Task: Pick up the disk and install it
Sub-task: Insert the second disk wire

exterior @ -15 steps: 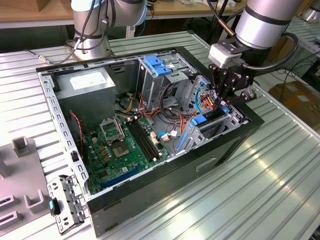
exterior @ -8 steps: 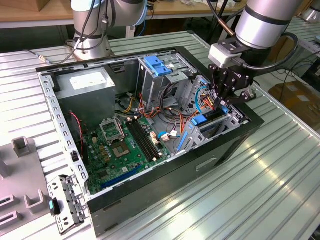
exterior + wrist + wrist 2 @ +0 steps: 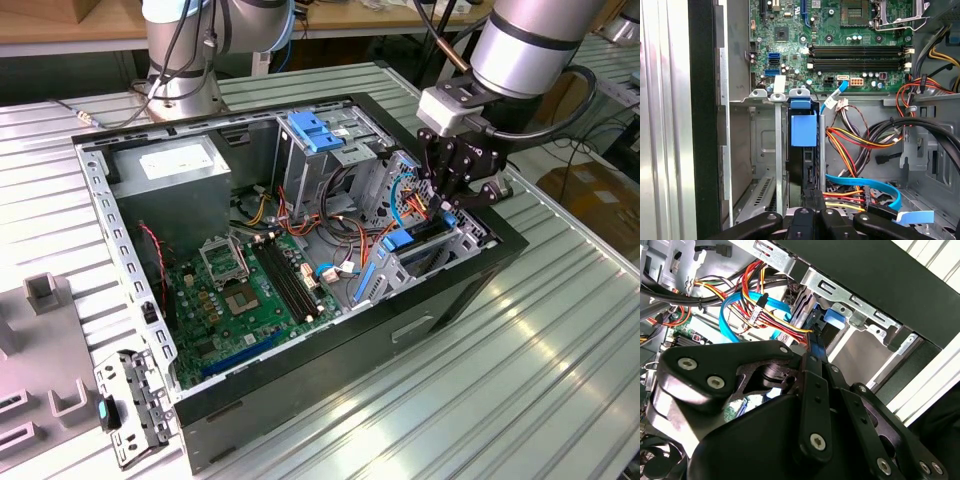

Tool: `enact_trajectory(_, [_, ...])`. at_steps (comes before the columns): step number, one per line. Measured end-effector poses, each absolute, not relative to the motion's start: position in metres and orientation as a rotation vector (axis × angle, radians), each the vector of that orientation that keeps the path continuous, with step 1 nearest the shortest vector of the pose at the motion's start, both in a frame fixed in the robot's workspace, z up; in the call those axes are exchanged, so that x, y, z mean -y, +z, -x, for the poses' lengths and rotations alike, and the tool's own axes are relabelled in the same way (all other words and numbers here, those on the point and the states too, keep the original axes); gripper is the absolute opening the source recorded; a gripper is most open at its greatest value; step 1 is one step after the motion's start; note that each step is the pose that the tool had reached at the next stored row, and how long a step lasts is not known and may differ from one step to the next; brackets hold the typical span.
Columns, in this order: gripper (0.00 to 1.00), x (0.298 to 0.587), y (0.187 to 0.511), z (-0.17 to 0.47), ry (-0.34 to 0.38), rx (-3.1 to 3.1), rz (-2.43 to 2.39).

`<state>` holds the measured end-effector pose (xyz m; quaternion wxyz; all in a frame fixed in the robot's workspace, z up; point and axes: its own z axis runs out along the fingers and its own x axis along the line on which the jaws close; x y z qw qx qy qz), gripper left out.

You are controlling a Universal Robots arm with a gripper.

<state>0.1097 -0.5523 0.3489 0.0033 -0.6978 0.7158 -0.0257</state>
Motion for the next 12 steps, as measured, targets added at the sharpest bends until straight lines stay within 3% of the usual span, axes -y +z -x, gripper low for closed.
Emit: enact_trajectory(12, [0.11, 0.552, 0.349, -0.096, -0.081, -2.244, 2.188])
